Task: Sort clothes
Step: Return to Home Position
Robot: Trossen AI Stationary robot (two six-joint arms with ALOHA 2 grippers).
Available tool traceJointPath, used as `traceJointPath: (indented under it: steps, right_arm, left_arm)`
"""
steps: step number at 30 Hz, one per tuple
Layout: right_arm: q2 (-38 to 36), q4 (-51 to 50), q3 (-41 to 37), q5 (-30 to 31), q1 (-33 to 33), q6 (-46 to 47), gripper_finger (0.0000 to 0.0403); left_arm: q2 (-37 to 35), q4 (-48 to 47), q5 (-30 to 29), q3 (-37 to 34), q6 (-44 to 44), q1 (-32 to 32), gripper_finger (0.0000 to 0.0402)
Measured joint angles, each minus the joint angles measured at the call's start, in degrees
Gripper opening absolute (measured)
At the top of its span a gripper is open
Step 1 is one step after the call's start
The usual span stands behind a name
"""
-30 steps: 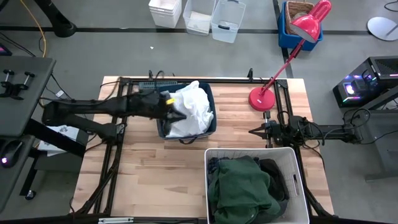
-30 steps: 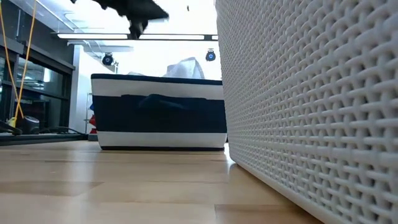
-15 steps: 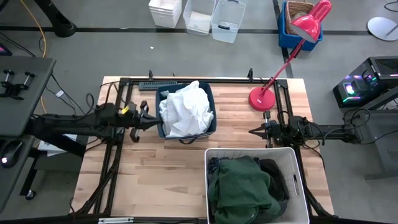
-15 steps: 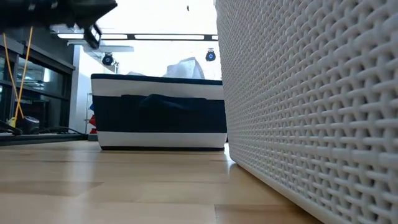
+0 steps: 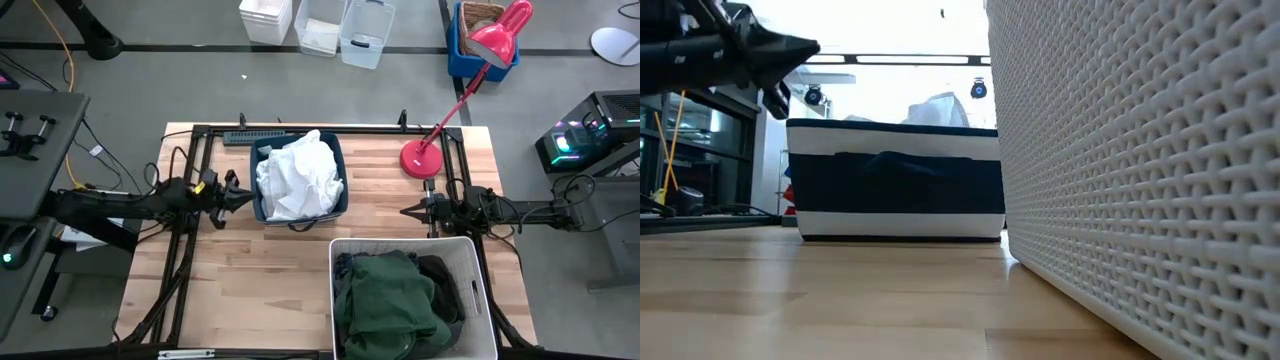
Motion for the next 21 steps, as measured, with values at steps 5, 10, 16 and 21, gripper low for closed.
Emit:
traceJointPath:
  steps: [5,10,16,21]
  right_arm:
    - [0.0,0.0,0.0,0.0,0.01,0.0,0.0]
    - [0.0,0.0,0.02,0.0,0.01,0.0,0.0]
    - [0.0,0.0,0.01,0.0,0.01,-0.02,0.0]
    - [0.0,0.0,0.02,0.0,0.01,0.0,0.0]
  left_arm:
    - [0.0,-3.05,0.81,0.09,8.23,-0.11,0.0001]
    - [0.0,-5.68,0.81,0.09,9.62,-0.11,0.0001]
    - [0.0,-7.42,0.81,0.09,9.62,-0.11,0.0001]
    - [-0.18,-8.0,0.83,0.11,9.65,-0.11,0.0001]
